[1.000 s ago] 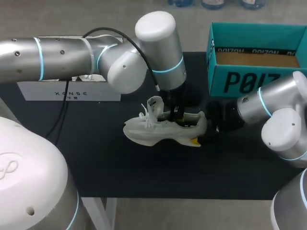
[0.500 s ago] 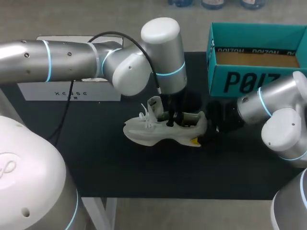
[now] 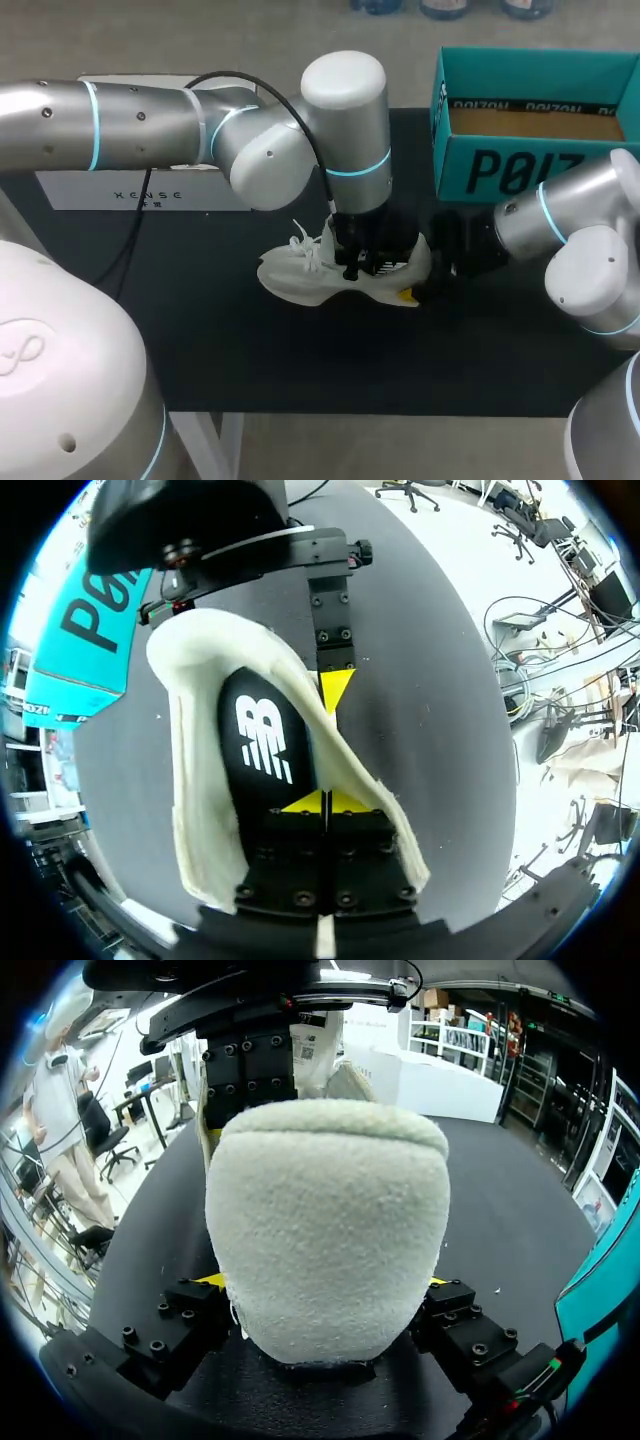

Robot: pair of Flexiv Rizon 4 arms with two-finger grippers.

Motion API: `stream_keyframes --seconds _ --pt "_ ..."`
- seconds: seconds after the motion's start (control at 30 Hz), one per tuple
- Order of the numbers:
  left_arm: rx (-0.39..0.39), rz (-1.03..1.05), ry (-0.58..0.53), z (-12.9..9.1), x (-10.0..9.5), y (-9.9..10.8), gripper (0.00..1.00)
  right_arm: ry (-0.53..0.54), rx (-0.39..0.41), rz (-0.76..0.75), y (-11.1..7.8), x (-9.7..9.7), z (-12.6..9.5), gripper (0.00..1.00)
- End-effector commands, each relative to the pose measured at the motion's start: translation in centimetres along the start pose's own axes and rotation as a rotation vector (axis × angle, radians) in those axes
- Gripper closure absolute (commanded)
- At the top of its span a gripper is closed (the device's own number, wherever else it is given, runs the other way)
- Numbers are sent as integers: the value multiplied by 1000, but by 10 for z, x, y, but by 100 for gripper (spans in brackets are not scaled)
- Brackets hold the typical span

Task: Take the shoe out of the shoebox, open the shoe tongue, remove and reinsert the insole, then place the shoe into the shoebox

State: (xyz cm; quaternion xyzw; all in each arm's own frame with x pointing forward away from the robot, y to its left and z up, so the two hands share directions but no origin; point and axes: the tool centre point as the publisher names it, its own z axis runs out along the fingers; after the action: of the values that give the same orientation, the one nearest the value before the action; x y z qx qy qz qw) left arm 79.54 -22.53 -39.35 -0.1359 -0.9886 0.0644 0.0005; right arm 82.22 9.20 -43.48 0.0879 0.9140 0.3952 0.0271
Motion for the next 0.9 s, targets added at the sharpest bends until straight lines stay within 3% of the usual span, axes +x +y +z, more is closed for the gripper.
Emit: stream_keyframes --seconds 0.03,0.1,0.13,0.17,0.3,0.57,0.9 --pt "11 -9 17 13 2 4 100 -3 1 2 -2 -1 3 100" --pt "10 -16 21 14 2 5 100 -3 1 2 -2 -1 3 100" --pt "9 -22 27 16 2 6 72 -3 1 2 -2 -1 3 100" --pt "6 -23 28 17 2 7 70 -3 1 2 -2 -1 3 100" --pt "5 -29 37 21 -1 11 73 -3 1 2 -2 -1 3 100" --pt "-12 30 52 36 -6 13 68 -3 1 2 -2 -1 3 100" --pt "-77 -3 -145 58 -20 20 67 -3 1 2 -2 -1 3 100"
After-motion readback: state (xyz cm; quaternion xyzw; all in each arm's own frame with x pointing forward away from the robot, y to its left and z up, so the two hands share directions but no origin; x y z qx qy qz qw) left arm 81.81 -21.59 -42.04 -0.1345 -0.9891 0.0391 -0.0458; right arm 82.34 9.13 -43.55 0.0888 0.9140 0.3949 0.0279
